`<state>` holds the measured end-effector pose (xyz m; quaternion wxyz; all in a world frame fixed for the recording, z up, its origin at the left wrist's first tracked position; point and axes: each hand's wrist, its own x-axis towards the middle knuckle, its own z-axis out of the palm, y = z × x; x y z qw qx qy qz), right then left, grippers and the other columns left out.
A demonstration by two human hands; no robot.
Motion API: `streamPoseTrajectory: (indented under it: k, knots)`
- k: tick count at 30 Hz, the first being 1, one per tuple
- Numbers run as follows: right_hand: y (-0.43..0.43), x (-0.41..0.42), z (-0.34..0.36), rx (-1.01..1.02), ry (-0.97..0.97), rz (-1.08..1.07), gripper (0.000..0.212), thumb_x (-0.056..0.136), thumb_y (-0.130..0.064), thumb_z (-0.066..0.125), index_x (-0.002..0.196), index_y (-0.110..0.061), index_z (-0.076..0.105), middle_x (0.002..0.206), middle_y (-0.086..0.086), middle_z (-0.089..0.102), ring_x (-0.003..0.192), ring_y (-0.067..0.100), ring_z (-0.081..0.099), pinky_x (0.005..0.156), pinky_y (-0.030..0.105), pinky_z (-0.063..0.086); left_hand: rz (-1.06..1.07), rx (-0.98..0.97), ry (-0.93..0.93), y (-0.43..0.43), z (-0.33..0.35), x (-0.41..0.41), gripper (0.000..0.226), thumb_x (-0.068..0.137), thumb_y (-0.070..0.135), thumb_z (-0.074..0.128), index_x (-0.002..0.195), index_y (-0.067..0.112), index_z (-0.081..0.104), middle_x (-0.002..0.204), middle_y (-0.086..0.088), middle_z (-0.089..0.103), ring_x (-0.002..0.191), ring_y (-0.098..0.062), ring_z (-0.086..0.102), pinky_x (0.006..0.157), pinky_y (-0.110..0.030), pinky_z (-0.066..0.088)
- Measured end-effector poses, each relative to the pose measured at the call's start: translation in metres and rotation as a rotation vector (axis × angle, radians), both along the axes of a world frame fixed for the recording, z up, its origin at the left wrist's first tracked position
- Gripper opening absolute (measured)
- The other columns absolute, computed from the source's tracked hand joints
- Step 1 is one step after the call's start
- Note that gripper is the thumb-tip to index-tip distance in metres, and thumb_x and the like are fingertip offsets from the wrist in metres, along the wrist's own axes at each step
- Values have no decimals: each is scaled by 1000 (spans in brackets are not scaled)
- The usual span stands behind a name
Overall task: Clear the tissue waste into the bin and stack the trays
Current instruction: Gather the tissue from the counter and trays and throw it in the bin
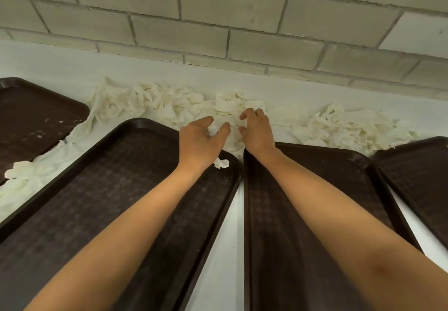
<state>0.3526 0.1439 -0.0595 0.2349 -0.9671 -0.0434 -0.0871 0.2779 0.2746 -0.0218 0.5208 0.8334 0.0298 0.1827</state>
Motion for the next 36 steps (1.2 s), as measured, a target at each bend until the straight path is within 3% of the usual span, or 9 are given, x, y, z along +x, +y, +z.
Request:
streamPoseTrajectory:
  k: [1, 2, 4, 9, 17, 20, 24, 30, 36]
  knots:
    - [-2, 0, 1, 28, -26, -5, 26, 92, -8, 53, 118, -11, 50, 122, 9, 48, 114, 24, 45, 85, 26, 39, -4, 12, -3, 1, -1, 0, 44, 85, 28, 64, 68, -11, 53, 42, -7, 39, 43, -16, 49, 54, -32, 37]
    - [-3, -1, 2, 60, -52, -10, 25, 92, -8, 53, 117, -10, 51, 122, 9, 49, 114, 23, 46, 86, 25, 39, -4, 31, -2, 1, -2, 1, 46, 85, 29, 64, 56, 0, 43, 43, -1, 23, 43, -7, 19, 51, -29, 28]
    - [-5, -4, 7, 141, -100, -13, 26, 92, -7, 53, 118, -10, 51, 121, 9, 51, 116, 23, 47, 89, 23, 37, -11, 57, 7, 2, -3, 2, 52, 85, 31, 63, 54, 10, 26, 50, -1, 17, 45, -12, 18, 52, -27, 23]
    - [-9, -12, 23, 293, -106, -17, 44, 94, -8, 53, 137, -9, 42, 133, 10, 47, 126, 20, 42, 99, 15, 29, -14, 38, 0, -1, 2, -2, 52, 84, 30, 63, 56, 12, 23, 52, -1, 17, 46, -12, 20, 49, -23, 21]
    - [-18, -37, 50, 355, -240, -9, 31, 95, 1, 44, 125, 2, 53, 117, 18, 51, 99, 12, 46, 77, -9, 27, -23, 52, -50, -4, 18, -19, 50, 84, 29, 62, 56, 11, 25, 53, -3, 20, 48, -13, 21, 50, -24, 21]
    - [-23, -48, 61, 392, -272, 14, 27, 96, 0, 43, 121, 4, 55, 107, 15, 62, 89, 12, 51, 70, -2, 33, -16, 50, -67, -6, 25, -26, 46, 84, 29, 62, 57, 6, 32, 57, -9, 26, 51, -13, 24, 51, -24, 23]
    - [-27, -64, 69, 451, -299, 4, 28, 98, -4, 41, 123, 4, 51, 89, 6, 56, 77, 13, 50, 63, 8, 34, -16, 39, -78, -12, 34, -39, 42, 85, 29, 62, 57, 3, 44, 51, -9, 42, 49, -20, 40, 57, -31, 34]
    - [-38, -89, 79, 599, -290, -70, 23, 101, -9, 31, 110, 0, 50, 93, -4, 57, 46, 5, 36, 46, 11, 32, -26, 29, -100, -25, 40, -60, 49, 85, 26, 63, 57, 11, 25, 48, 5, 21, 40, -10, 27, 46, -18, 21]
    - [-55, -125, 84, 711, -261, -121, 26, 101, -24, 36, 89, -12, 55, 62, -4, 45, 53, 6, 41, 53, 11, 35, -19, 22, -133, -40, 40, -88, 50, 84, 21, 63, 49, 15, 28, 45, 5, 30, 43, -9, 33, 47, -14, 30]
